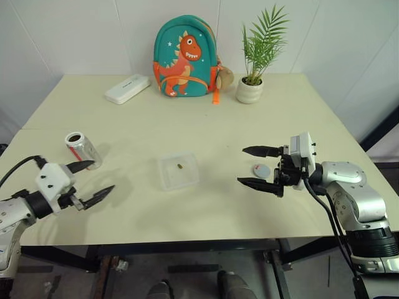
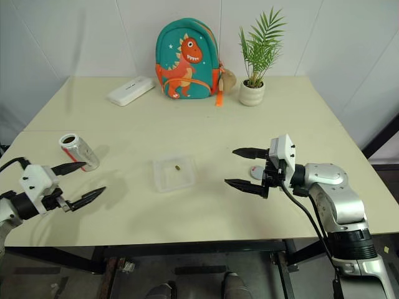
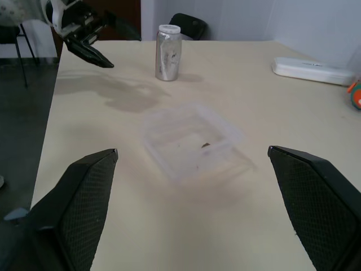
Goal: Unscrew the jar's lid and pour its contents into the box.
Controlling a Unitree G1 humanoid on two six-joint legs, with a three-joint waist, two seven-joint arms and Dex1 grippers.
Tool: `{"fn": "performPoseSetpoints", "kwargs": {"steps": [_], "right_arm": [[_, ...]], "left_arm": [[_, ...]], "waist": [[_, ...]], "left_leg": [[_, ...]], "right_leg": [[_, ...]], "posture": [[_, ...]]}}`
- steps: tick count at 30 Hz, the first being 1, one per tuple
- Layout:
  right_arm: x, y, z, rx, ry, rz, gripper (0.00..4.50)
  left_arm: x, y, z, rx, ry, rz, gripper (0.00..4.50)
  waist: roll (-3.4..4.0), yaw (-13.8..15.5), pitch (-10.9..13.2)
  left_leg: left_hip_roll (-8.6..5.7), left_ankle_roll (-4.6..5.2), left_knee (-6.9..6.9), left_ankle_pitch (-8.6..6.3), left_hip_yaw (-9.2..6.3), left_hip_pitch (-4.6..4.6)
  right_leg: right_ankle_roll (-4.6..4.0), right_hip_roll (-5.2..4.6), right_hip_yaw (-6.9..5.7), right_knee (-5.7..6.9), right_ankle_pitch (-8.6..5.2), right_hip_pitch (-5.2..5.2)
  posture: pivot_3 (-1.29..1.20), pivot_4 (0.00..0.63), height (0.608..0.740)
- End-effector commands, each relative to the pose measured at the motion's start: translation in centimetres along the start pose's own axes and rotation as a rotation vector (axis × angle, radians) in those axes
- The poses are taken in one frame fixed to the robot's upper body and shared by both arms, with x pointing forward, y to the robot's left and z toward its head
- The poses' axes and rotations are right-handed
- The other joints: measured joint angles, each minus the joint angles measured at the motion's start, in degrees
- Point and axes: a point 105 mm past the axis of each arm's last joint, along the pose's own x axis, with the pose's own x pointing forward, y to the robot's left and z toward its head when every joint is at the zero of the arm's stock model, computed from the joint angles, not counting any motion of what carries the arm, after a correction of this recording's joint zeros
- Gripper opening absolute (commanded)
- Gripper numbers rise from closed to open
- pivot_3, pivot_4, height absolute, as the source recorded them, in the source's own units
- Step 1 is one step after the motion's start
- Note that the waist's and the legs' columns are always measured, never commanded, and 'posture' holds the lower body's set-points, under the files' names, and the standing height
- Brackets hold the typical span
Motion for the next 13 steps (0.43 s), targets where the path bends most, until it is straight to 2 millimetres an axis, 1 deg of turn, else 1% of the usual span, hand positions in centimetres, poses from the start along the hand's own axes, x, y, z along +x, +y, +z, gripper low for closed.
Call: {"fn": "performPoseSetpoints", "kwargs": {"steps": [1,3,4,10,13], "right_arm": [[-0.6,-0.4,0.5,-0.058,0.015,0.014,4.50],[-1.0,-0.8,0.5,-0.061,0.021,0.007,4.50],[-1.2,-1.0,0.5,-0.062,0.025,0.002,4.50],[-1.3,-1.2,0.6,-0.062,0.032,-0.017,4.50],[-1.1,-1.0,0.7,-0.057,0.029,-0.026,4.50]], "left_arm": [[1.0,-1.4,2.4,0.024,-0.067,-0.073,4.49],[1.5,-2.1,2.7,0.010,-0.076,-0.091,4.49],[1.6,-2.3,2.7,0.004,-0.076,-0.098,4.49],[0.8,-1.0,2.3,0.010,-0.053,-0.057,4.49],[0.9,-0.4,2.7,0.040,-0.055,-0.011,4.49]], "waist": [[0.00,-0.2,0.0],[0.01,-0.4,0.0],[0.01,-0.5,0.0],[0.01,-1.4,0.0],[0.01,-1.5,0.0]], "left_leg": [[0.01,0.00,-0.02,-0.01,0.00,0.00],[0.02,0.01,-0.02,-0.01,0.03,0.01],[0.02,0.01,0.00,-0.01,0.05,0.01],[0.01,0.04,0.14,0.02,0.16,0.01],[0.01,0.05,0.16,0.02,0.19,0.02]], "right_leg": [[0.01,0.02,0.02,0.01,0.00,-0.01],[0.09,0.05,0.08,0.05,0.03,-0.05],[0.28,0.06,0.11,0.06,0.13,-0.06],[0.22,0.07,0.24,0.05,0.13,-0.05],[0.22,0.07,0.27,0.04,0.15,-0.05]], "posture": [[0.00,0.150,0.740],[0.00,0.150,0.740],[0.00,0.150,0.740],[0.00,0.150,0.740],[0.00,0.150,0.740]]}}
